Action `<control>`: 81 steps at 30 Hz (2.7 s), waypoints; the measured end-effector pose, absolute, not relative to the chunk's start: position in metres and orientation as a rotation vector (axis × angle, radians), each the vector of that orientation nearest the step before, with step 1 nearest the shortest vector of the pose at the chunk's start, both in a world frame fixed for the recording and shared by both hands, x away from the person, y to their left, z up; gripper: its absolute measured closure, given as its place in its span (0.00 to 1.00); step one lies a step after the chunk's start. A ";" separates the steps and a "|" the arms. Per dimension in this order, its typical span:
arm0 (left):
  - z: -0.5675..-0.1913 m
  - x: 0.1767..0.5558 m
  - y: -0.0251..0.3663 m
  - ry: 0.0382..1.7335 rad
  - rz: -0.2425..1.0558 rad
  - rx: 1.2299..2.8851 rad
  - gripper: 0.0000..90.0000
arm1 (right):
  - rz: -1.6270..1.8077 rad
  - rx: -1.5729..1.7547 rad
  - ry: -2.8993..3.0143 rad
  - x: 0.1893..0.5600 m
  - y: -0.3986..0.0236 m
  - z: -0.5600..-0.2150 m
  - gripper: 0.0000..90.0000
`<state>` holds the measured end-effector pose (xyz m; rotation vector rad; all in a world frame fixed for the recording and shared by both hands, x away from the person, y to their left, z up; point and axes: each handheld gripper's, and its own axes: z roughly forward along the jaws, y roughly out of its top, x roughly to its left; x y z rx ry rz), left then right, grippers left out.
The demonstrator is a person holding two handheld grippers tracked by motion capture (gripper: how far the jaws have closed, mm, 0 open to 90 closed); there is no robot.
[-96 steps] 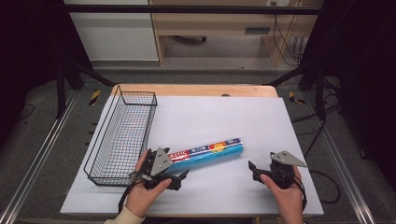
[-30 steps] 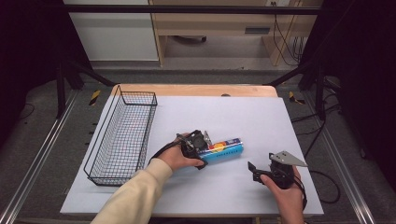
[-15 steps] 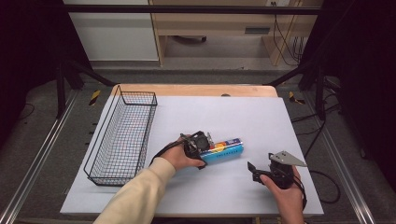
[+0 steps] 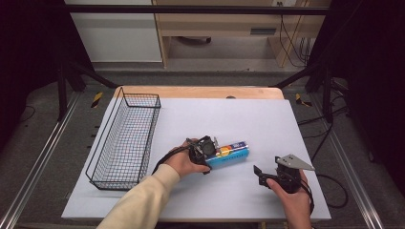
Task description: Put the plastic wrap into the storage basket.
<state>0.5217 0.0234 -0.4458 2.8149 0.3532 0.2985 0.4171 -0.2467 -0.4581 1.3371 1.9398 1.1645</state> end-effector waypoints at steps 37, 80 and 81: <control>-0.374 0.490 0.045 0.427 0.358 2.744 0.36 | 1.191 1.345 1.934 0.416 -0.248 -0.457 0.12; -0.310 0.489 0.143 0.688 0.419 2.670 0.36 | 1.197 1.368 1.920 0.416 -0.251 -0.459 0.12; -0.309 0.489 0.146 0.698 0.420 2.669 0.36 | 1.197 1.368 1.920 0.416 -0.251 -0.459 0.12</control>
